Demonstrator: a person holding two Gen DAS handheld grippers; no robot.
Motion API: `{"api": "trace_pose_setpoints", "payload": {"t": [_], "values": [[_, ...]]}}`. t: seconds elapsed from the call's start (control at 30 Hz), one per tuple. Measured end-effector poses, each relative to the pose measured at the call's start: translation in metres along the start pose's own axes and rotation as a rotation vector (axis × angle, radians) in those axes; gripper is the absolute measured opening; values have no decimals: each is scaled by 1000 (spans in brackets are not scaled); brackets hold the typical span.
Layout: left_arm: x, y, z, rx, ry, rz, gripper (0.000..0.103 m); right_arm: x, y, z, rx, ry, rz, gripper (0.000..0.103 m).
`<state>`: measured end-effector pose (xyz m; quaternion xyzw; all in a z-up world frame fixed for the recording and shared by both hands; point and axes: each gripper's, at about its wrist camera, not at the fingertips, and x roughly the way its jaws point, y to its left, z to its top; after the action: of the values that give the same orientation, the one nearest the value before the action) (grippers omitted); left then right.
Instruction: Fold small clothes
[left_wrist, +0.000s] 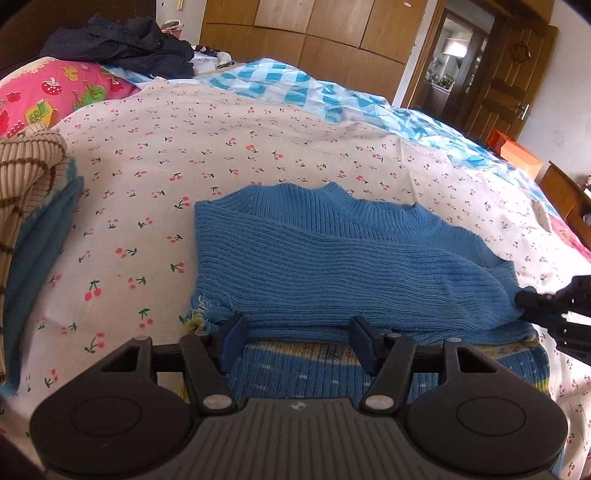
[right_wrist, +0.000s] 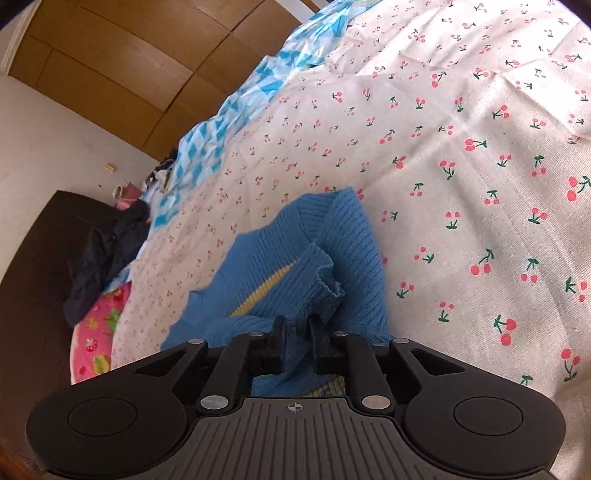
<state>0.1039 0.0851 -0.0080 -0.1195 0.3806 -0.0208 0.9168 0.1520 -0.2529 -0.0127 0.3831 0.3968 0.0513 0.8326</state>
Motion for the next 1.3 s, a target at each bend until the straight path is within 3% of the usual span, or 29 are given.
{"api": "trace_pose_setpoints", "payload": {"t": [0.1,0.17,0.23,0.37,0.43,0.5,0.57,0.6,0.7,0.8,0.93,1.3], "values": [[-1,0,0,3,-3,-1,64,14,0,4,6,22,-52,16],[-3,0,1,2,-10,-2,64,15,8,8,-10,23,-37,10],[-7,2,2,-8,-35,-6,64,4,27,12,-71,-17,0,7],[-23,7,3,-36,-134,-17,64,-36,61,14,-170,-148,167,6],[-26,9,5,-41,-155,-13,65,-46,59,9,-194,-185,186,6],[-20,9,5,-41,-125,-6,65,-37,42,5,-196,-155,108,6],[-8,8,4,-32,-60,22,65,-13,18,2,-172,-66,-76,6],[-2,8,3,-26,-26,34,65,-6,6,0,-139,-28,-116,6],[3,6,0,-15,6,39,65,-12,-8,-3,-43,-27,-49,11],[3,5,-1,-10,3,41,65,-18,-2,3,-50,-55,-23,13],[2,5,-1,-9,3,40,65,-15,-2,6,-37,-48,-47,32],[2,8,2,-30,1,23,66,-7,0,5,5,-8,-76,34]]}}
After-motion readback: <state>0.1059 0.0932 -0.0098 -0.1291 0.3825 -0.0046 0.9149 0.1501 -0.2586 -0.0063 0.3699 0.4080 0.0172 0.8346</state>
